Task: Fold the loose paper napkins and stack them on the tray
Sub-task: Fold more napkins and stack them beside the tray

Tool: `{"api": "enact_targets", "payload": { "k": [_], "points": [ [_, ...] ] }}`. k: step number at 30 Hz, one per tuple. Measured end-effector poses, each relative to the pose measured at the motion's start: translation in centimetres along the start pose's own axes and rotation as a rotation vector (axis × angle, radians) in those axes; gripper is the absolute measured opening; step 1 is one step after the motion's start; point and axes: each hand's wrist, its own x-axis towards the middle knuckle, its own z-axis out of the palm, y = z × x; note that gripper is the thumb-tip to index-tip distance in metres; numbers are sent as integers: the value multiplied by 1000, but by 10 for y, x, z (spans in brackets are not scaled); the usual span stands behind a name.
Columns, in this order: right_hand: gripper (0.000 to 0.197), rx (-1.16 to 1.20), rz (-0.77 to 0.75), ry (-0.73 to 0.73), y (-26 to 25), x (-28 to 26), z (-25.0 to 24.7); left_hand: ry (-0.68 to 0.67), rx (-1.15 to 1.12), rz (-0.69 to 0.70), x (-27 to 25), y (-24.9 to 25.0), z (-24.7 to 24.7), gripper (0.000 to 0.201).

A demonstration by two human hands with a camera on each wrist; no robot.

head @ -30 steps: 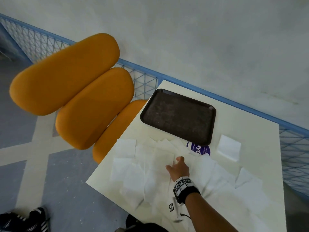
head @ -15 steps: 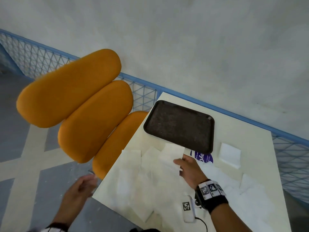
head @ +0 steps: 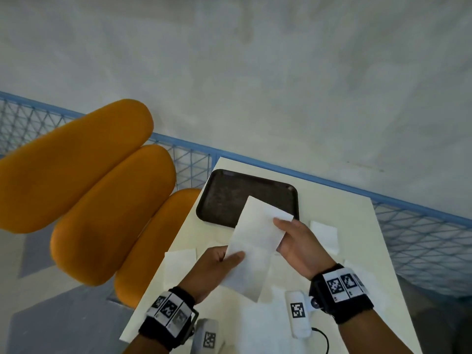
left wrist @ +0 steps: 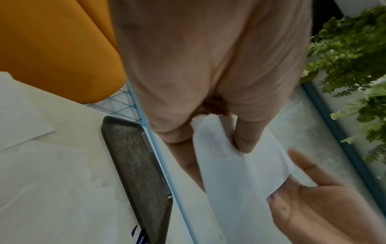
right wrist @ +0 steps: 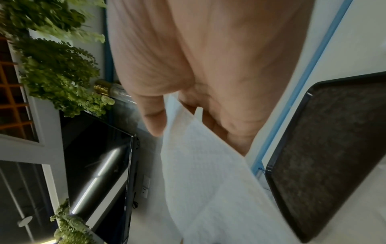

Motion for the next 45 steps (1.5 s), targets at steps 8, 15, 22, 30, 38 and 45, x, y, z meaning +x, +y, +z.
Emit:
{"api": "enact_targets", "payload": {
  "k": [8, 15, 22, 30, 38, 45],
  "points": [
    [69, 139, -5, -207, -22, -5, 7, -3, -53, 29, 6, 8, -7, 33],
    [32, -181, -193, 21, -16, 9, 4, -64, -3, 151, 7, 15, -10, 20],
    [20, -943, -140, -68, 17, 18, -14, -25, 140, 122, 20, 9, 0, 21],
    [11, -950, -199, -87, 16, 14, -56, -2, 161, 40, 29, 5, 20, 15],
    [9, -934, -275, -83, -6, 9, -97, 221, 641, 177, 67, 27, 86, 10],
    [6, -945, -345, -93, -18, 5, -137, 280, 616, 298, 76, 33, 114, 22]
  ]
}}
